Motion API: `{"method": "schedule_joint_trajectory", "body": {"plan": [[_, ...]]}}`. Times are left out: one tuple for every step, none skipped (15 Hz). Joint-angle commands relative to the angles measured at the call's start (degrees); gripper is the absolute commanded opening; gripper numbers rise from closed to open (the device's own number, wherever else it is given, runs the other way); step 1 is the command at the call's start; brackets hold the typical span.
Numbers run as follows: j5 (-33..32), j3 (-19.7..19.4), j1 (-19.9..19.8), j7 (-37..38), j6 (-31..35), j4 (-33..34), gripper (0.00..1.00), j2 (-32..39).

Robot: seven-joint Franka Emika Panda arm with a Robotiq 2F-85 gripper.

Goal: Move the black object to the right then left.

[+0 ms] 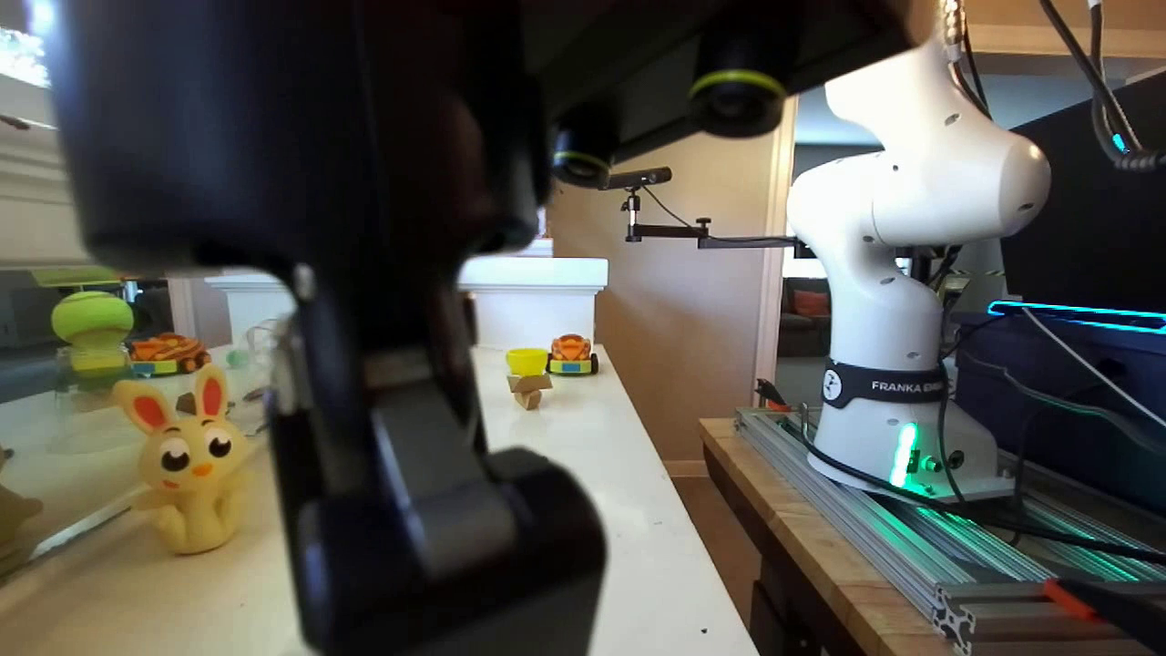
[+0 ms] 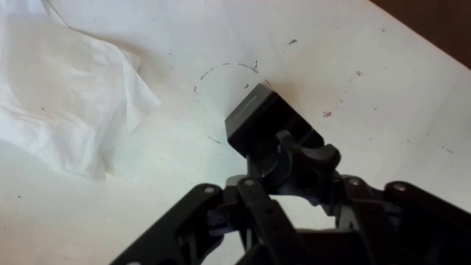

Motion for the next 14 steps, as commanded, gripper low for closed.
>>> {"method": "schedule_joint_trajectory", "body": {"plan": [[1.16,-0.23,-0.71,2.20,1.65,-5.67,0.12,-4.96],[0.93,-0.27,-0.93,2.15,1.62,-6.15,0.12,-5.35],[0.92,-0.25,-1.17,2.05,1.92,-6.63,0.12,-5.66],[0.91,-0.24,-1.43,1.80,2.38,-7.09,0.12,-5.91],[0.90,-0.27,-1.67,1.84,2.80,-7.47,0.12,-6.06],[0.96,-0.26,-1.92,1.84,3.46,-8.03,0.12,-6.24],[0.83,-0.34,-2.11,1.92,4.23,-8.52,0.12,-6.39],[0.75,-0.41,-2.31,1.90,4.92,-9.02,0.12,-6.50],[0.71,-0.45,-2.49,1.83,5.72,-9.28,0.12,-6.57],[0.73,-0.44,-2.60,1.86,6.23,-9.49,0.51,-6.69],[0.63,-0.44,-2.56,2.00,6.27,-9.44,0.63,-6.81],[0.84,-0.26,-2.59,1.69,6.18,-9.37,0.68,-7.01],[0.84,-0.02,-2.43,1.44,5.49,-8.80,0.76,-7.29],[1.07,0.28,-2.40,1.02,4.78,-8.44,0.82,-7.59]]}}
